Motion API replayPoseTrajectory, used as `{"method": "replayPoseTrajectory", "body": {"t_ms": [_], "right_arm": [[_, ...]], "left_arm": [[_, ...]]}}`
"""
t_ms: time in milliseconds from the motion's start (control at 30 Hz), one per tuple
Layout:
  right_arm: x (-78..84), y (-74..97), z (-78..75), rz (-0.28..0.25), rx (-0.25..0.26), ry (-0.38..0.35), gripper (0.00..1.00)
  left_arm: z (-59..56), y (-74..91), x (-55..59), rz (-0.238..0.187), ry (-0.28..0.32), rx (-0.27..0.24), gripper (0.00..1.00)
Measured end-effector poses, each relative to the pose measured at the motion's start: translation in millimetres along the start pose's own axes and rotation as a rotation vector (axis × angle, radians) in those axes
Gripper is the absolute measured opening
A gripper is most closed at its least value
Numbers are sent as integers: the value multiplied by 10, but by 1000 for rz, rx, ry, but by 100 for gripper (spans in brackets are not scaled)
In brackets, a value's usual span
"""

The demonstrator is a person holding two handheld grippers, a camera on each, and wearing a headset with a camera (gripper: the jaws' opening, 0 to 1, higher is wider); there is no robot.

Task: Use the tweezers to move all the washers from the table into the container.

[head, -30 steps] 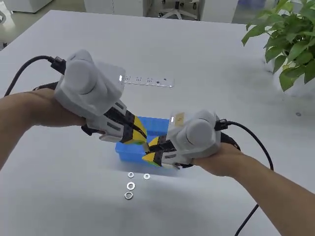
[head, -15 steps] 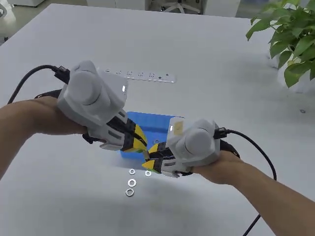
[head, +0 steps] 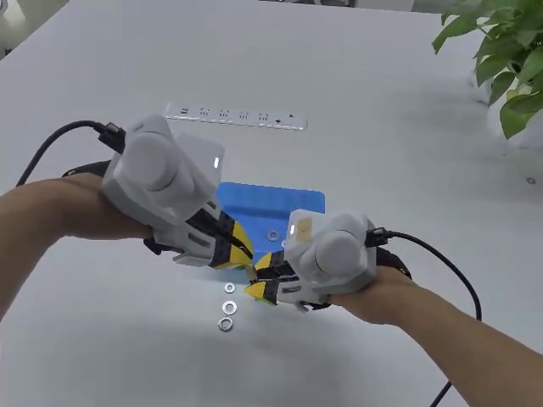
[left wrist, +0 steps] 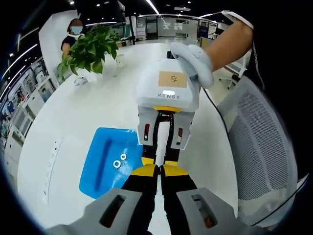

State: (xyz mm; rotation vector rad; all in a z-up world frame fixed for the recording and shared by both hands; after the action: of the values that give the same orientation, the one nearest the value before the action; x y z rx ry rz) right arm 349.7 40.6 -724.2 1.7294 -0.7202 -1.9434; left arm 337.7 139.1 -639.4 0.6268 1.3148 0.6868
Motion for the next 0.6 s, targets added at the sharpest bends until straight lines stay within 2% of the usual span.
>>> {"method": "replayPoseTrajectory", "body": {"t_ms": [600], "right_arm": [[84, -102, -19, 5, -15, -10, 12]], "left_arm": [[-17, -100, 94, 6, 18, 17, 6]]}}
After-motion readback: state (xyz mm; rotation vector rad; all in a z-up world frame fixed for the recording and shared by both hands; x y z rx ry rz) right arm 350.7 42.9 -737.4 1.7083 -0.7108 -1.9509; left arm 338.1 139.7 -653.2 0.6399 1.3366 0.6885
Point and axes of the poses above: the centre of the closed fingertips' face, and the gripper's own axes: y roughly backward along the fingers, z roughly to its left, x roughly out of its underside, the point moved 9 cm from there along y, roughly backward along the fingers, and after that the axes turned 11 degrees about -y, right-handed, at the moved point
